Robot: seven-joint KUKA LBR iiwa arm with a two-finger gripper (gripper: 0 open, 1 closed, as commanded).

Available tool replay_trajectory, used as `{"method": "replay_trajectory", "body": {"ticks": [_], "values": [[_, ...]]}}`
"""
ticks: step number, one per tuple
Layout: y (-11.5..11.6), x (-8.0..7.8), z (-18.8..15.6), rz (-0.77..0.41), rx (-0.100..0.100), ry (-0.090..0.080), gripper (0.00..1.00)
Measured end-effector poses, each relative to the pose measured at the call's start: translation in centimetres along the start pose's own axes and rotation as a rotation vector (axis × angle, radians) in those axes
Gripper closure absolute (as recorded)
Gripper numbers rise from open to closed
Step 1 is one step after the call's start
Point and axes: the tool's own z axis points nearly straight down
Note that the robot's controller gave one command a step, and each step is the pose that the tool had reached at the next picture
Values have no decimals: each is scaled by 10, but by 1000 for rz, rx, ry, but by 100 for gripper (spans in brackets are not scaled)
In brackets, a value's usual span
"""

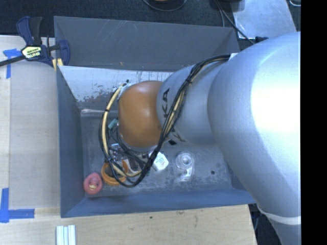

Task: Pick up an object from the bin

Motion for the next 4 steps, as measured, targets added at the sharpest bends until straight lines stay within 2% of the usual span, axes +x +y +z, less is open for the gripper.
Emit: {"method": "replay_trajectory", "body": {"ticks": [1, 2, 4], "values": [[-2, 1, -5, 111, 2, 2, 100], [-1, 1, -13, 154, 1, 0, 100], [-1, 3, -37, 120, 4, 8, 100]]}}
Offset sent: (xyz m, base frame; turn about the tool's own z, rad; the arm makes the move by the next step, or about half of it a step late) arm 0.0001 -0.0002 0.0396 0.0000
